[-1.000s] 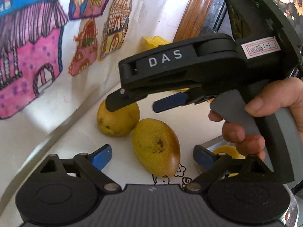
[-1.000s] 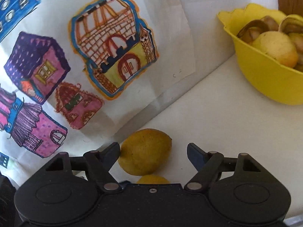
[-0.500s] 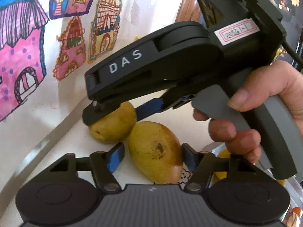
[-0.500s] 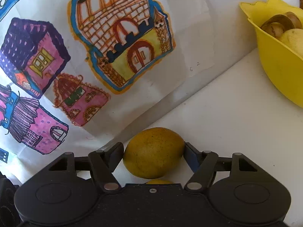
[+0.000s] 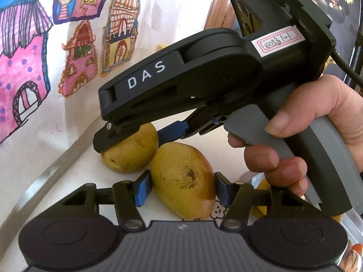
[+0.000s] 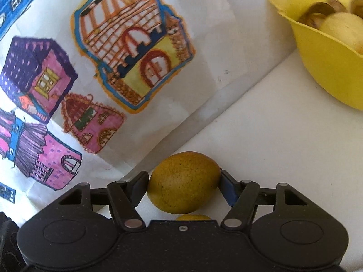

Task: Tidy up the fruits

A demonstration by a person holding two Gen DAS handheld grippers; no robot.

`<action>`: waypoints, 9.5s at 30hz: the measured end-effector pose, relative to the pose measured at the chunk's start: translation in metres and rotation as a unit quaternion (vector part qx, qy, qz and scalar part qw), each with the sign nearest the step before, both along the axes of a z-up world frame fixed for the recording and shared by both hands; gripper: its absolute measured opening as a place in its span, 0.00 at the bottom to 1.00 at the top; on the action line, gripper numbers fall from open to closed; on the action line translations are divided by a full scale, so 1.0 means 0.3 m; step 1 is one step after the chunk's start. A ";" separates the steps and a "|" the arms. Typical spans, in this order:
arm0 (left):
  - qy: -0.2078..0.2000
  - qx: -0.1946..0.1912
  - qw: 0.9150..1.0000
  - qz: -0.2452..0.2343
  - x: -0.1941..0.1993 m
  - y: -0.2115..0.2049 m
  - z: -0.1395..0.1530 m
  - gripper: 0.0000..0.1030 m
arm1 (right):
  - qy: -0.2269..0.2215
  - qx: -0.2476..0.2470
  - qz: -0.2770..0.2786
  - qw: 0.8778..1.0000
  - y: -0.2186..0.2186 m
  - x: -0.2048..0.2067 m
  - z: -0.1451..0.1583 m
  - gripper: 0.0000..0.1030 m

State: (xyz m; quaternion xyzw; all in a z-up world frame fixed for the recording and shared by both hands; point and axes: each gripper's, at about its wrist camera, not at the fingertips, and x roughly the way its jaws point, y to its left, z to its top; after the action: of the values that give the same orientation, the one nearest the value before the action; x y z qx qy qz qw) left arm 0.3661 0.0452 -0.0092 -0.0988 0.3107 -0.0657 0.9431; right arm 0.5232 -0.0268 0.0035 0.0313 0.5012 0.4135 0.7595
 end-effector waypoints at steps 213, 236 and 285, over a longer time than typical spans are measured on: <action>-0.101 0.071 0.987 0.100 -1.041 -0.248 0.159 1.00 | -0.366 -0.018 -0.344 0.864 -0.867 -1.464 -0.023 0.99; -0.134 0.057 0.982 0.119 -1.208 -0.209 0.071 1.00 | -0.421 -0.033 -0.349 0.837 -0.785 -1.615 -0.142 0.99; -0.122 0.062 0.981 0.137 -1.235 -0.171 0.025 1.00 | -0.422 -0.045 -0.338 0.840 -0.770 -1.617 -0.171 0.99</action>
State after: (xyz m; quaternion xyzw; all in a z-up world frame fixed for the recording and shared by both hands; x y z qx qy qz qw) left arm -0.0045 -0.0059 -0.0016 -0.0732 0.1801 0.0716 0.9783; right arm 0.0382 -0.2577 -0.0477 -0.0126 0.1079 0.0810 0.9908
